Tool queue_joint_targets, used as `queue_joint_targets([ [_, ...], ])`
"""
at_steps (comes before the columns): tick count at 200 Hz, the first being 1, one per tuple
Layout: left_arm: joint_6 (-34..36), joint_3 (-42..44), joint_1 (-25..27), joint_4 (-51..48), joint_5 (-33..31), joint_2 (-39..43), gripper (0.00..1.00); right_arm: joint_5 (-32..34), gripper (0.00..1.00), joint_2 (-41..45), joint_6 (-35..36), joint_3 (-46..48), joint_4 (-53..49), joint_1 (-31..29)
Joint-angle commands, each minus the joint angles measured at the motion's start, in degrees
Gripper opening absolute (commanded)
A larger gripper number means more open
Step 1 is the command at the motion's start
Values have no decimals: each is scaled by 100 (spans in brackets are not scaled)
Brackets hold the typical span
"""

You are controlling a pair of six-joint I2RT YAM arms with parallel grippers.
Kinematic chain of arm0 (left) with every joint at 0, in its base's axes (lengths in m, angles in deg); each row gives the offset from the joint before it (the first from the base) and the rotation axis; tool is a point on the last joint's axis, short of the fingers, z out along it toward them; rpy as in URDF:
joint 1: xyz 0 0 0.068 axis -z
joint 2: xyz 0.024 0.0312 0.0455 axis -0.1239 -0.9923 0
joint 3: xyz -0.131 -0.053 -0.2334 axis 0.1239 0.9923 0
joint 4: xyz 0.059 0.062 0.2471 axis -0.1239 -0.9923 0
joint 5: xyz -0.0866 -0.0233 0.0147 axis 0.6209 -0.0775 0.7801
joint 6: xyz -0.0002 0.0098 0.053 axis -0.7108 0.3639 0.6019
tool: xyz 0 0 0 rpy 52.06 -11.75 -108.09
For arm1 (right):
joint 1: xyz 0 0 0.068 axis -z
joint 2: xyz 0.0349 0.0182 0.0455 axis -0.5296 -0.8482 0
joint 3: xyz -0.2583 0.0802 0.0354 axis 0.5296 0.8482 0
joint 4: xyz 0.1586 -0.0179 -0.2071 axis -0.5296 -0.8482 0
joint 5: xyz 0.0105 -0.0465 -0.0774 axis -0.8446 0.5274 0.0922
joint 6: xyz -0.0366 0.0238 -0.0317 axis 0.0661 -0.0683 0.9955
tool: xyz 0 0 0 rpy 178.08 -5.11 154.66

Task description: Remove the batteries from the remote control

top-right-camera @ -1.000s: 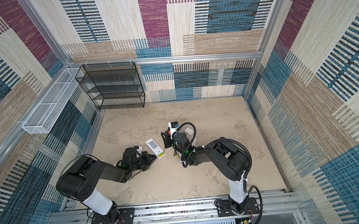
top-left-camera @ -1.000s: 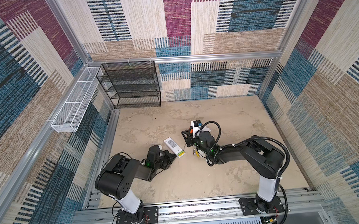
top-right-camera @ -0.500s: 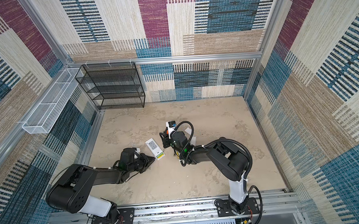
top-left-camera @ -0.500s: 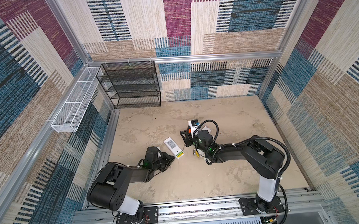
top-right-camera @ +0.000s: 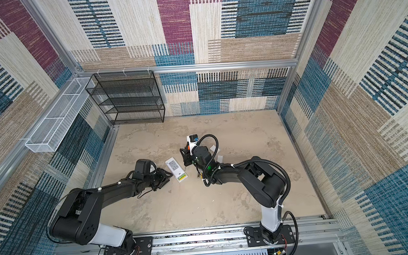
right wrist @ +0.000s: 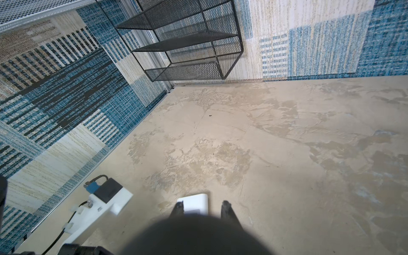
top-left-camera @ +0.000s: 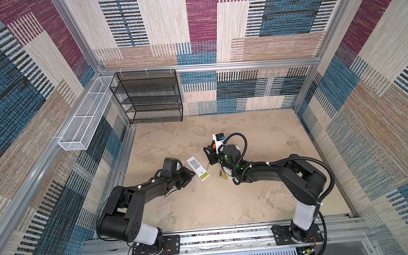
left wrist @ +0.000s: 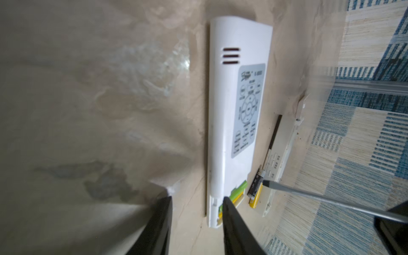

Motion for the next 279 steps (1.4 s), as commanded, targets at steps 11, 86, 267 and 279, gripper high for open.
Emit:
queue_joint_targets([
  [11,67,-51,-5,-62,60,-127,42,-90,0,-37,9,-83,-81,-14],
  [86,71,-213,-3,-75,32,-201,41,-175,0,-113,-17,-122,-153,-48],
  [267,-672,191,495,491,-379,-622,24,691,0,-527,343,-108,-135,-548],
  [279,-712,215,547,493,-429,-630,22,813,0,-538,411,-40,-71,-616],
])
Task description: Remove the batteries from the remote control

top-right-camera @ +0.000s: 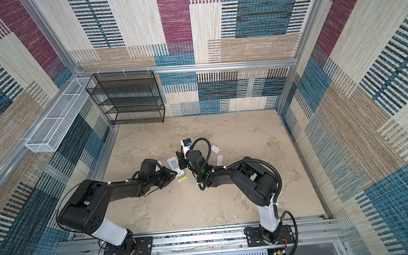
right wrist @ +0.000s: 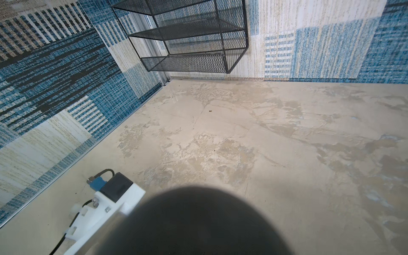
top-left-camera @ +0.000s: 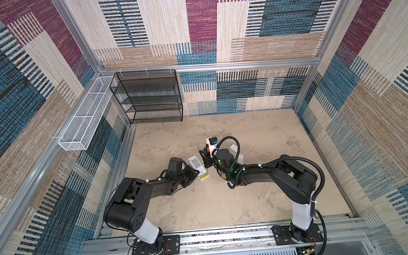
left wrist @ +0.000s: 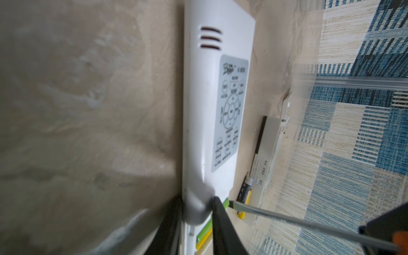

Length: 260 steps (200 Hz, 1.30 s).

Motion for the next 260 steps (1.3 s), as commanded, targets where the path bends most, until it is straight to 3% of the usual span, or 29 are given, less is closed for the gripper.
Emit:
queue_joint_targets([
  [1,-207,83,109,-640,-208,-105,22,94,0,-90,15,135,-310,-153],
  [39,-364,171,289,-598,-382,-108,14,393,0,-174,118,311,-145,-390],
  [137,-591,441,430,-447,-441,-38,8,1114,0,-494,600,637,36,-924],
  [172,-617,497,435,-174,-253,-288,7,821,0,-272,-20,1189,950,-841],
  [199,-728,546,462,108,-125,-523,6,501,0,-102,-947,1506,1624,-522],
  [260,-756,733,476,160,-205,-377,4,390,0,47,-2321,1657,1915,-68],
])
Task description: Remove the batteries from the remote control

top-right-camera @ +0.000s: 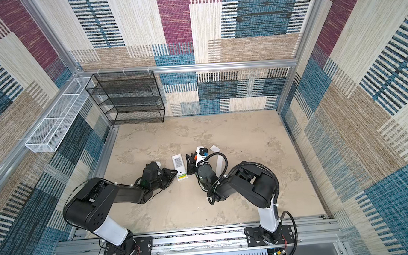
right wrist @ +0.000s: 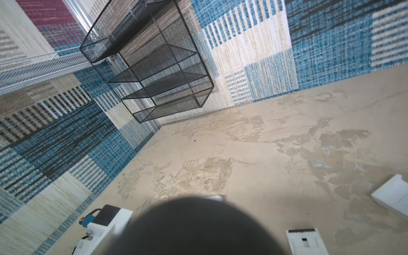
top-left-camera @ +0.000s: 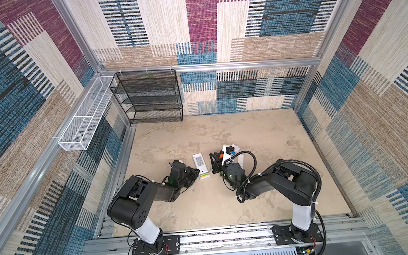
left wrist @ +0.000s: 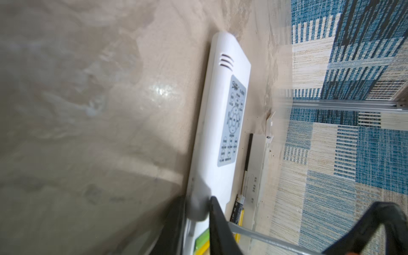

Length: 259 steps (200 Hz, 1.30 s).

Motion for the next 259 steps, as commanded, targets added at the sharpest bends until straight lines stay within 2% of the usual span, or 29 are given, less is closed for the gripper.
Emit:
queue_joint_targets([
  [1,-136,124,93,-1563,573,-91,4,-725,0,-28,-1078,34,-530,62],
  [95,-172,220,109,-1469,565,-25,3,-913,0,-135,-2772,426,141,519],
  [110,-181,230,110,-1456,564,-1,3,-895,0,-136,-2869,474,200,543],
  [130,-167,224,110,-1466,551,17,3,-814,0,-34,-2640,444,70,546],
  [199,-84,103,110,-1550,555,15,3,-395,0,525,-1096,-6,-885,428],
  [259,-75,98,108,-1516,584,-28,2,8,0,402,121,-569,-1442,163],
])
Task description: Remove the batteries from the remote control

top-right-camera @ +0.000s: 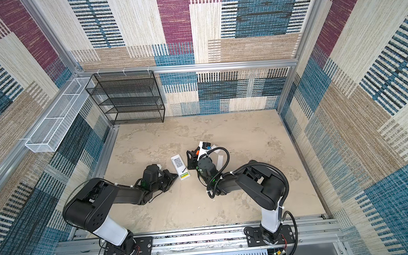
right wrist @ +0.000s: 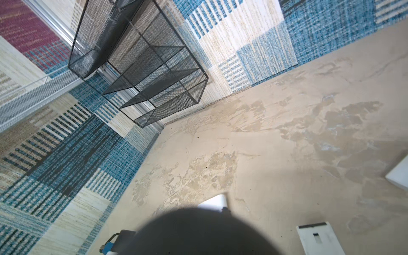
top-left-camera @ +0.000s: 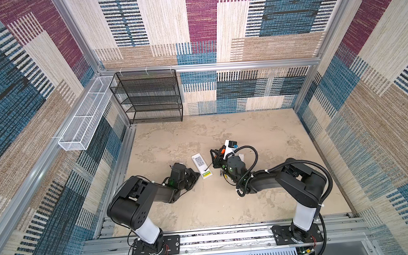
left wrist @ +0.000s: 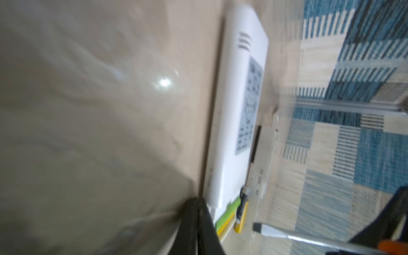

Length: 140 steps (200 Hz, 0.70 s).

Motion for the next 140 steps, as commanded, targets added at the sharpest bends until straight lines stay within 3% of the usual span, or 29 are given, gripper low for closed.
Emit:
queue_joint_targets([
  [1,67,72,4,-1342,240,-70,2,267,0,-45,689,-157,-210,-50],
  [56,107,58,-20,-1444,278,135,4,378,0,131,1087,-248,-441,-68],
  [109,827,-666,-60,-2895,74,971,32,140,0,266,1362,-442,-907,98],
  [140,1360,-1420,-146,-3765,-77,921,40,-46,0,213,1376,-552,-1139,181],
])
